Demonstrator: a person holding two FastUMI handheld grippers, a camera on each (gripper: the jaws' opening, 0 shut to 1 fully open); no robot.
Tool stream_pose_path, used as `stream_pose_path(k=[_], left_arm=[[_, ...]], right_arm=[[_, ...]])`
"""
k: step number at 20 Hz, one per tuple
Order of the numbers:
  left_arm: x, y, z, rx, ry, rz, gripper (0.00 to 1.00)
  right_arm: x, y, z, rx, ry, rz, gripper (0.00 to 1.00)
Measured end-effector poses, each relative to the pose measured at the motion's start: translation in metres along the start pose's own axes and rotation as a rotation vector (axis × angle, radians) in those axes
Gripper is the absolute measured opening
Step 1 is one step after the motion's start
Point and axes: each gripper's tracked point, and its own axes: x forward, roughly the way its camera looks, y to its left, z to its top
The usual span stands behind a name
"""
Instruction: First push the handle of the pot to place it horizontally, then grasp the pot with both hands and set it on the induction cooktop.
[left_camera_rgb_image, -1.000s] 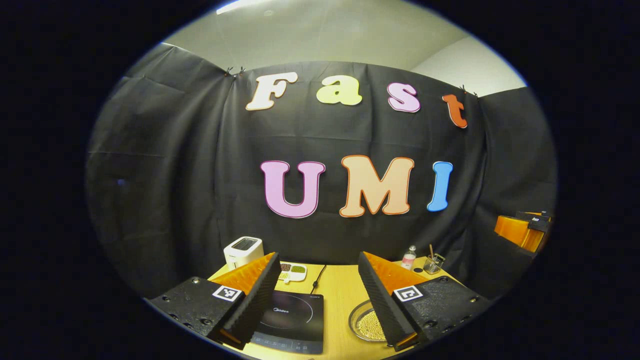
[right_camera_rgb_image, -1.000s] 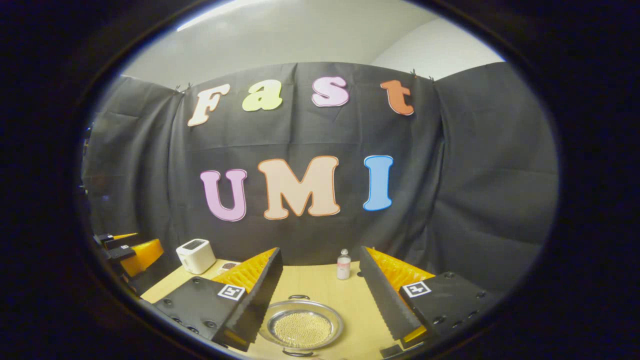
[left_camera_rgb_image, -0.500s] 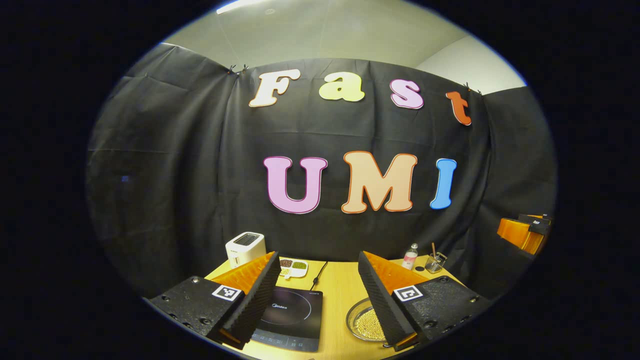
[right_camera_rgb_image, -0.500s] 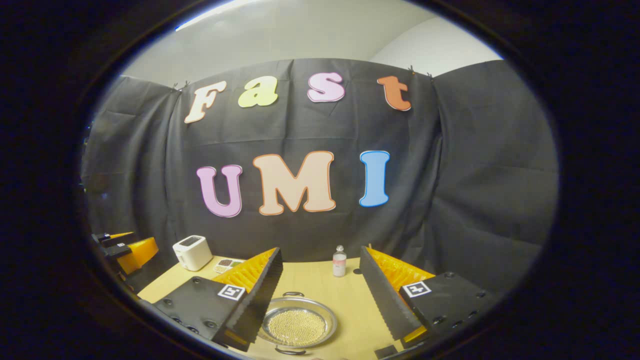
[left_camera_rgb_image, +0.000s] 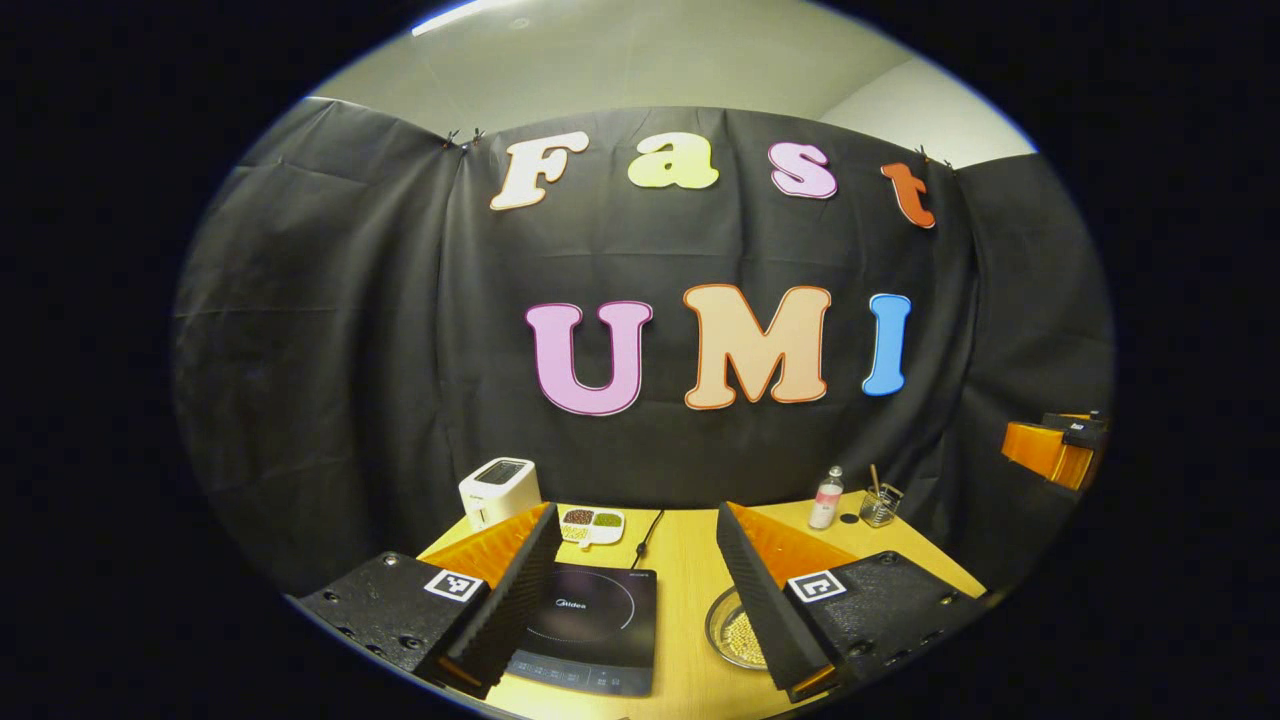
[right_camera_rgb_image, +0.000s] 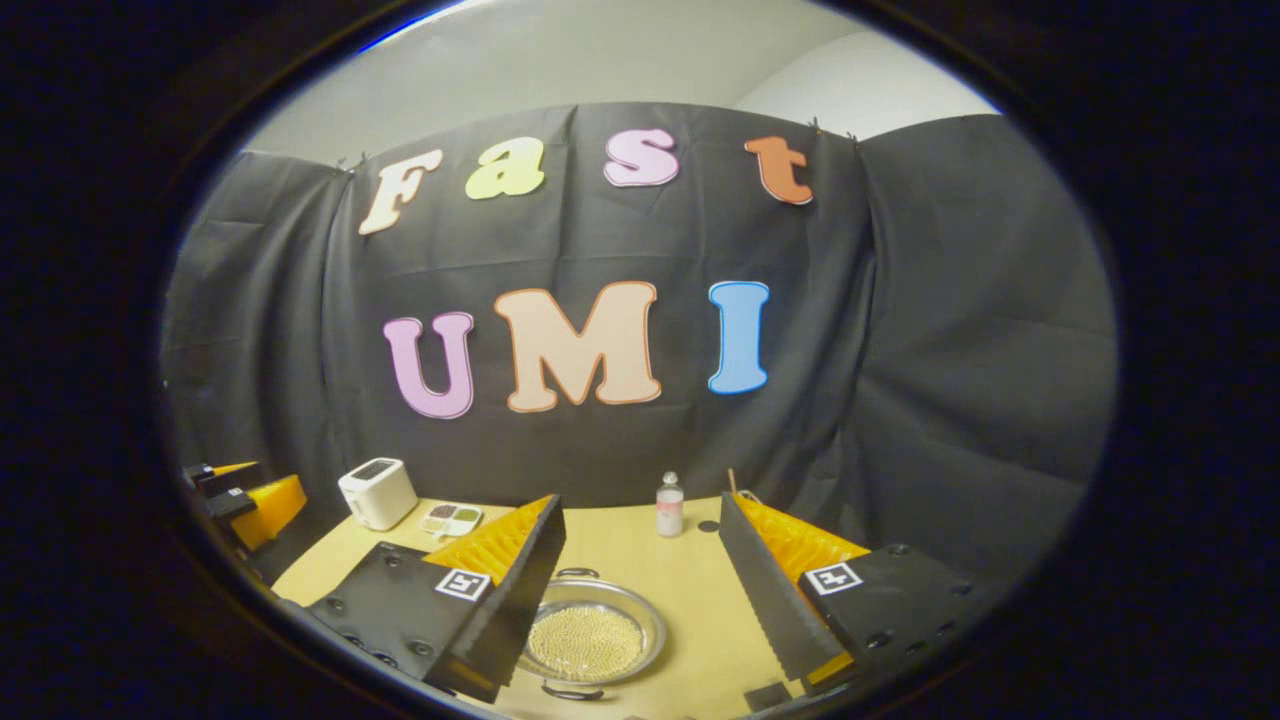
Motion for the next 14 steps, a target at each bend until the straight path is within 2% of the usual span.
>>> stream_pose_path(k=[1, 2, 3, 5, 7, 8, 9, 10, 13, 14], left_arm=[[-0.001, 0.002, -0.003, 0.002, 0.006, 0.002, 0.91], [-0.003, 0.006, -0.006, 0.007, 0.014, 0.009, 0.95], [-0.005, 0.011, -0.009, 0.014, 0.023, 0.015, 0.91], [-0.009, 0.019, -0.011, 0.025, 0.029, 0.021, 0.95], [-0.014, 0.028, -0.012, 0.034, 0.027, 0.026, 0.95], [-0.017, 0.032, -0.013, 0.037, 0.026, 0.027, 0.91], [-0.019, 0.036, -0.013, 0.038, 0.025, 0.025, 0.95], [-0.021, 0.039, -0.014, 0.039, 0.024, 0.021, 0.95], [-0.034, 0.065, -0.028, 0.045, 0.038, 0.001, 0.95], [-0.036, 0.071, -0.031, 0.048, 0.042, 0.002, 0.95]], right_arm=[[-0.001, 0.001, -0.004, -0.004, 0.011, 0.000, 0.92], [-0.002, 0.002, -0.009, -0.009, 0.024, 0.000, 0.92], [-0.002, 0.003, -0.014, -0.011, 0.037, 0.000, 0.92], [-0.005, 0.013, -0.022, 0.002, 0.059, 0.014, 0.92], [-0.009, 0.025, -0.030, 0.018, 0.077, 0.033, 0.92], [-0.010, 0.030, -0.033, 0.018, 0.086, 0.037, 0.92], [-0.012, 0.034, -0.037, 0.017, 0.094, 0.038, 0.92], [-0.014, 0.039, -0.039, 0.015, 0.100, 0.039, 0.92], [-0.034, 0.075, -0.061, 0.033, 0.127, 0.058, 0.84], [-0.038, 0.083, -0.071, 0.037, 0.146, 0.070, 0.77]])
